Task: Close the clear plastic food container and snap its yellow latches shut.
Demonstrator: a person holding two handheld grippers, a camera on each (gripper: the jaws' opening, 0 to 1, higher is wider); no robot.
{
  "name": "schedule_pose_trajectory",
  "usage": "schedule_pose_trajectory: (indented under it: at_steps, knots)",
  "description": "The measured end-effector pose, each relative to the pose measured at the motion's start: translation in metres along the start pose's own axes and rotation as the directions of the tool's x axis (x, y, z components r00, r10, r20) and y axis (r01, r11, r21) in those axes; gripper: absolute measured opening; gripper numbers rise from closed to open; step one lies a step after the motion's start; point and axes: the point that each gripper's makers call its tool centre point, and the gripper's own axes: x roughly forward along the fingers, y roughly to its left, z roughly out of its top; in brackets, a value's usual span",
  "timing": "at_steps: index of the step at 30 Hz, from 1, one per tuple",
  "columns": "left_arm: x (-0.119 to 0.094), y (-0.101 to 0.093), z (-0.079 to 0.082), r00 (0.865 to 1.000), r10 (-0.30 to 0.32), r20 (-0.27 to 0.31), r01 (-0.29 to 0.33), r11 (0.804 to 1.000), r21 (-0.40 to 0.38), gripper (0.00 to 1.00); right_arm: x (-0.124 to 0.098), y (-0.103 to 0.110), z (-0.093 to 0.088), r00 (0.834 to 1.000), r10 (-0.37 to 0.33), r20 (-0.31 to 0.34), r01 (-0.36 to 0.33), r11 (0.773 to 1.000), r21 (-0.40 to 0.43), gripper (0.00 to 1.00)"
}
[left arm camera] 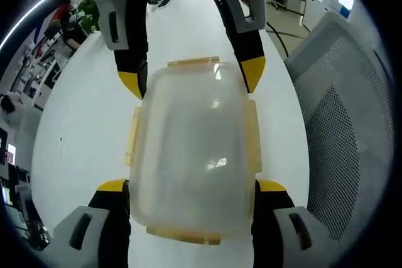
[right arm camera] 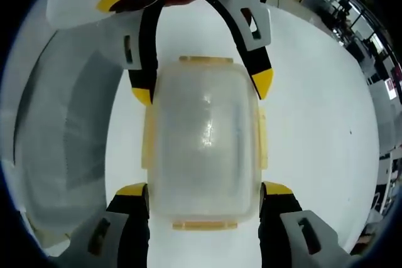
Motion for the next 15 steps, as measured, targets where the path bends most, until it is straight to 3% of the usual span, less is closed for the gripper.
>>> schedule_pose_trajectory:
  at_steps: [15]
  knots:
    - [-0.007,-0.004,-0.014,1.0,0.004,-0.002,-0.004,1.0,-0.007,0.8,0.004,0.005,0.016,1.0,0.002,-0.006,-0.002,1.0,-0.008,0.71]
